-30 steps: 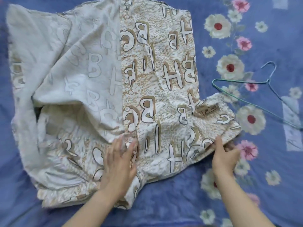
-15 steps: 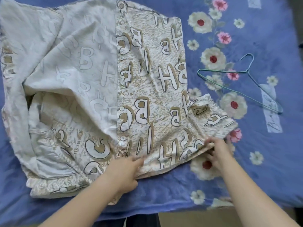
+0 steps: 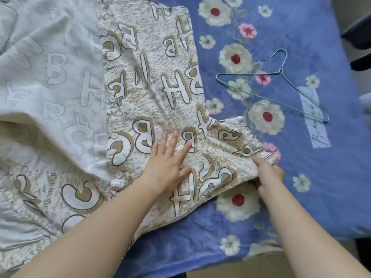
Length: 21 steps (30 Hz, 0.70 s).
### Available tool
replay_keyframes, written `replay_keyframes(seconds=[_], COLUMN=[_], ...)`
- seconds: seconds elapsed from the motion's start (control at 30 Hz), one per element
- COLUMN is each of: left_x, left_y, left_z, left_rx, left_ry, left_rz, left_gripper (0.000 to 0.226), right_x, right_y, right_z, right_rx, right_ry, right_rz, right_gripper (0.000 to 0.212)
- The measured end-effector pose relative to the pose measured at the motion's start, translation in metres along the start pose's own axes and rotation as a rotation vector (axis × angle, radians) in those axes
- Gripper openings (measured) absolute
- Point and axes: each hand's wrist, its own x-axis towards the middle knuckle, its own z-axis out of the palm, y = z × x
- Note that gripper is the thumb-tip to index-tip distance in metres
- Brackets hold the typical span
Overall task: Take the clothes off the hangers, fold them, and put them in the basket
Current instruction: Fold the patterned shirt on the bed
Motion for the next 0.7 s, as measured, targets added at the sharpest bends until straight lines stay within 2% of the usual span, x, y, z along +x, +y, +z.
replay_keyframes(seconds=[0.07, 0.17, 0.2, 0.23, 0.3, 0.33, 0.37, 0.43, 0.47, 0.53, 0.63, 0.67, 0.7], left_x=[0.003, 0.002, 0.002, 0.003, 0.005, 0.005, 0.006, 0.006, 0.005, 0.004, 0.011, 0.012, 0.013], left_y=[-0.002, -0.004, -0.005, -0.006, -0.006, -0.005, -0.011, -0.027, -0.036, -0.046, -0.040, -0.038, -0.039], left_z=[0.005, 0.013, 0.012, 0.009, -0.004, -0.016, -0.023, -0.039, -0.042, -0.047, -0.054, -0.057, -0.057], left_rx=[0.013, -0.037, -0.116, -0.211, -0.538, -0.784, -1.084, -1.678, -1.844, -1.825, -1.469, -1.388, -1.370], left_ry=[-0.048, -0.058, -0.061, -0.057, 0.026, 0.110, 0.180, 0.193, 0.151, 0.141, 0.083, 0.087, 0.129], left_rz=[-0.026, -0.034, -0.034, -0.040, -0.096, -0.191, -0.338, -0.600, -0.649, -0.653, -0.529, -0.479, -0.441], left_gripper=[0.070, 0.069, 0.067, 0.063, 0.045, 0.037, 0.035, 0.040, 0.049, 0.065, 0.079, 0.077, 0.063], right_x=[-0.005, -0.045, -0.066, -0.088, -0.122, -0.133, -0.139, -0.141, -0.140, -0.131, -0.110, -0.104, -0.099], right_y=[-0.002, -0.021, -0.025, -0.027, -0.016, -0.006, 0.005, 0.026, 0.032, 0.038, 0.041, 0.043, 0.046], right_z=[0.000, 0.009, 0.012, 0.017, 0.028, 0.032, 0.035, 0.037, 0.035, 0.030, 0.025, 0.024, 0.023], right_rx=[-0.020, -0.109, -0.085, -0.073, -0.162, -0.271, -0.404, -0.645, -0.701, -0.724, -0.798, -0.848, -0.899], right_ry=[0.013, 0.170, 0.137, 0.030, -0.301, -0.477, -0.633, -0.833, -0.858, -0.797, -0.647, -0.629, -0.628], right_rz=[-0.043, -0.329, -0.472, -0.594, -0.768, -0.843, -0.933, -1.064, -1.098, -1.155, -1.198, -1.220, -1.243], right_gripper=[0.021, 0.014, 0.011, 0.007, 0.006, 0.010, 0.024, 0.043, 0.045, 0.045, 0.044, 0.044, 0.043])
